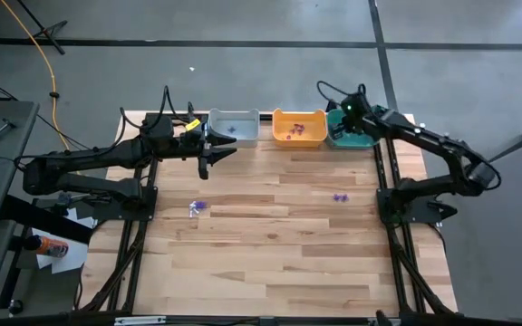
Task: Sort Halloween decoration
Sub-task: Put the white bone toy into the green bin
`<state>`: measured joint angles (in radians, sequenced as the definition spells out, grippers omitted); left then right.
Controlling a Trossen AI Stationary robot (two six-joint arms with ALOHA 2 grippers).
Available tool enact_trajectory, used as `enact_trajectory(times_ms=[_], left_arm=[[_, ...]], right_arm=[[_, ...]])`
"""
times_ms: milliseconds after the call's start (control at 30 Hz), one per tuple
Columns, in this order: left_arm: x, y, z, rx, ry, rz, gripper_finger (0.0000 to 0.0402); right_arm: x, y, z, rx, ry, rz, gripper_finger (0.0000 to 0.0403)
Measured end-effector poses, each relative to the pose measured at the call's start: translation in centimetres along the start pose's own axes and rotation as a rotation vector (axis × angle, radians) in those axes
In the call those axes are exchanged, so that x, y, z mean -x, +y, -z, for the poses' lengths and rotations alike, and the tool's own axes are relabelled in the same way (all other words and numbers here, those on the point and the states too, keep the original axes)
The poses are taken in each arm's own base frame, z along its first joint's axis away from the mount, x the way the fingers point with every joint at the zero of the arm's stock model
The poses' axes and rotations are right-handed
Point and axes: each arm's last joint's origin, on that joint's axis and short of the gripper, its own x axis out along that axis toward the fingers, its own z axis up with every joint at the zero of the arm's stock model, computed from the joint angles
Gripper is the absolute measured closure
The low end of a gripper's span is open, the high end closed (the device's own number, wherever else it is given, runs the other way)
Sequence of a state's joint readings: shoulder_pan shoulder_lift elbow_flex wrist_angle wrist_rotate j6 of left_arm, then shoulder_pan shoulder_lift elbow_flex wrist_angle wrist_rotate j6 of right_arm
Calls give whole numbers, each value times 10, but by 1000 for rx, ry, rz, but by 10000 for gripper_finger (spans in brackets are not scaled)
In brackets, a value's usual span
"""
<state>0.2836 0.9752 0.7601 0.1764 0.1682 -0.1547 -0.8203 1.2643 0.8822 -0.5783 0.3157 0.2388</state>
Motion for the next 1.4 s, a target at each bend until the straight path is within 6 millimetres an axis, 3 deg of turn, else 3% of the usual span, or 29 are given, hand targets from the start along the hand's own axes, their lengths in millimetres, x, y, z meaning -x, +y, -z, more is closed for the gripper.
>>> enact_trajectory(times_ms=[233, 400, 500, 667, 900, 1133, 1400], left_arm=[[0, 0, 0, -1, 0, 0, 261], [0, 0, 0, -2, 0, 0, 261], [0, 0, 0, -1, 0, 0, 261], [0, 0, 0, -1, 0, 0, 261], [0, 0, 0, -1, 0, 0, 261], [0, 0, 0, -1, 0, 1, 261], [0, 0, 0, -1, 0, 1, 261]], right_arm=[[-42, -13, 4, -113, 168, -10, 403], [-40, -9, -3, -108, 113, -116, 403], [-23, 0, -14, -53, -16, -314, 403], [23, 23, -29, 72, -253, -765, 403], [82, 69, -23, 173, -398, -1159, 403], [116, 111, -6, 224, -524, -1228, 396], [128, 123, 3, 219, -595, -1145, 337]])
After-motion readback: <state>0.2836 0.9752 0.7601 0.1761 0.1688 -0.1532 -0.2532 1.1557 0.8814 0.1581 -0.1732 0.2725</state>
